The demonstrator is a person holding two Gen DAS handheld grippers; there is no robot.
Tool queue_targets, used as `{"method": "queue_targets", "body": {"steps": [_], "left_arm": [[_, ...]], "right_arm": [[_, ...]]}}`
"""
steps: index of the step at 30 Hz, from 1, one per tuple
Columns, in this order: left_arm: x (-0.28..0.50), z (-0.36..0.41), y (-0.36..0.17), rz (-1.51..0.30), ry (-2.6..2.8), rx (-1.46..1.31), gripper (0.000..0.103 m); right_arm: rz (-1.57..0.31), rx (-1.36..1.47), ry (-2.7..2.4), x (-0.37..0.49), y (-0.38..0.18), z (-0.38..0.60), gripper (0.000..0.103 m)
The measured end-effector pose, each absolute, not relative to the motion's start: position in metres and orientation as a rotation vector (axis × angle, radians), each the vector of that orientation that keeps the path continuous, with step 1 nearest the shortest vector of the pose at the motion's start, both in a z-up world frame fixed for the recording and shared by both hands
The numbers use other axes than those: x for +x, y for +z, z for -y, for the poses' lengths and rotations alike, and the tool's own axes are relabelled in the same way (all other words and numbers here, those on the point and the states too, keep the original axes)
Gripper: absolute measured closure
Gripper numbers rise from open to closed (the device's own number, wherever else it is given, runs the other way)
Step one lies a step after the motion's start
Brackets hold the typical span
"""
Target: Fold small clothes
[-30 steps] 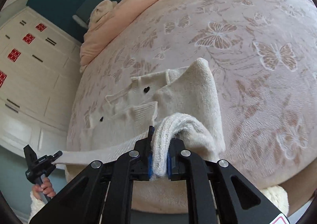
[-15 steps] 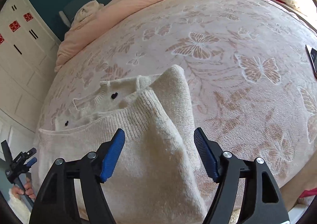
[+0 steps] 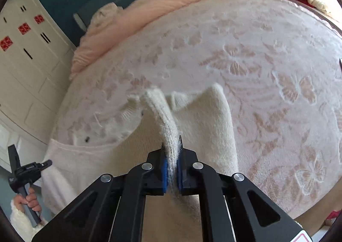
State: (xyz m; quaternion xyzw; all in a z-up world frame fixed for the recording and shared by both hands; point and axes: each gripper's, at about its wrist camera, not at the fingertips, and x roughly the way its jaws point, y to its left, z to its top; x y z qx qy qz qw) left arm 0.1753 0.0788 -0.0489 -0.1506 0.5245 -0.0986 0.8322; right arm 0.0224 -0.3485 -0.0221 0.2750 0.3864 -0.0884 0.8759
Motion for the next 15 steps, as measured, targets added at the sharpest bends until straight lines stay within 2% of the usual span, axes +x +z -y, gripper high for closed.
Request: {"method": "queue_targets", "body": {"steps": [4, 7, 10, 13, 15], "left_arm": [[0.164, -0.096, 0.033, -0.933, -0.23, -0.355, 0.095], [0.184, -0.101, 0.057, -0.873, -0.216, -0.362, 0.094], [0.221, -0.082, 0.021, -0.947, -0.162, -0.285, 0.094], [0.251, -0.062, -0.057, -1.113, -0.091, -0.202, 0.094], [0.258, -0.058, -0.1, -1.196, -0.028, -0.174, 0.094]], "right_arm": [[-0.558, 0.564, -0.16, 0.004, 0.062, 0.362, 0.097], [-0.548, 0.56, -0.204, 0.024, 0.058, 0.385, 0.097], [-0.72, 0.619, -0.283, 0.064, -0.015, 0.41, 0.097], [-0.891, 0.73, -0.356, 0.082, -0.098, 0.43, 0.097], [-0.925, 0.769, -0.377, 0.081, -0.122, 0.433, 0.097]]}}
